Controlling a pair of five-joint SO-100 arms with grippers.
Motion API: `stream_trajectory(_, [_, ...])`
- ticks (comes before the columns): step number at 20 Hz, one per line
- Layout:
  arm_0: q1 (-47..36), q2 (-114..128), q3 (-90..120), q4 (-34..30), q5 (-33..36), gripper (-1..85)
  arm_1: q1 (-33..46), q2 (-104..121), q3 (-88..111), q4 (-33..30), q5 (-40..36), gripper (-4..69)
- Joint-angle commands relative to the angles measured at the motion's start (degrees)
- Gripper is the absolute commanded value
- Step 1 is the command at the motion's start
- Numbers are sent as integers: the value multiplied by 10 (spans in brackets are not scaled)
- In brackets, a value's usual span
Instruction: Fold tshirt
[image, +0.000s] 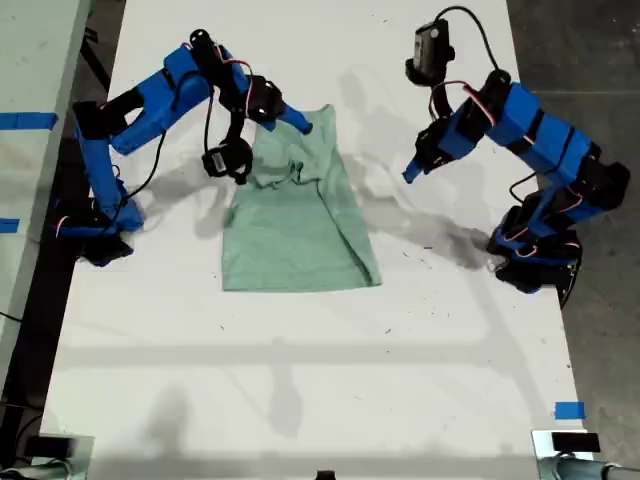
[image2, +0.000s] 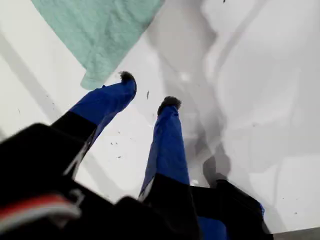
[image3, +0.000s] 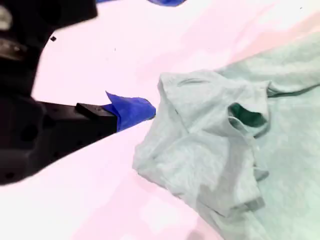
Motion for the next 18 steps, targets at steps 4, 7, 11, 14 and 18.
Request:
stream_trajectory(4, [203,157,40,60,-162,298,-110,27,-10,-19,73,130])
stream_trajectory(7, [285,178,100,51,-248,300,-157,13,-14,-25,123,130])
stream_trajectory(11, [327,345,354,-78,-355,305,-200,-30,-40,-30,165,106])
stream_trajectory(14, [330,468,485,-95,-396,300,-214,-82,-83,-9,182,129])
stream_trajectory(18, [340,506,545,-94,-435,297,-234,-140,-127,3,220,262])
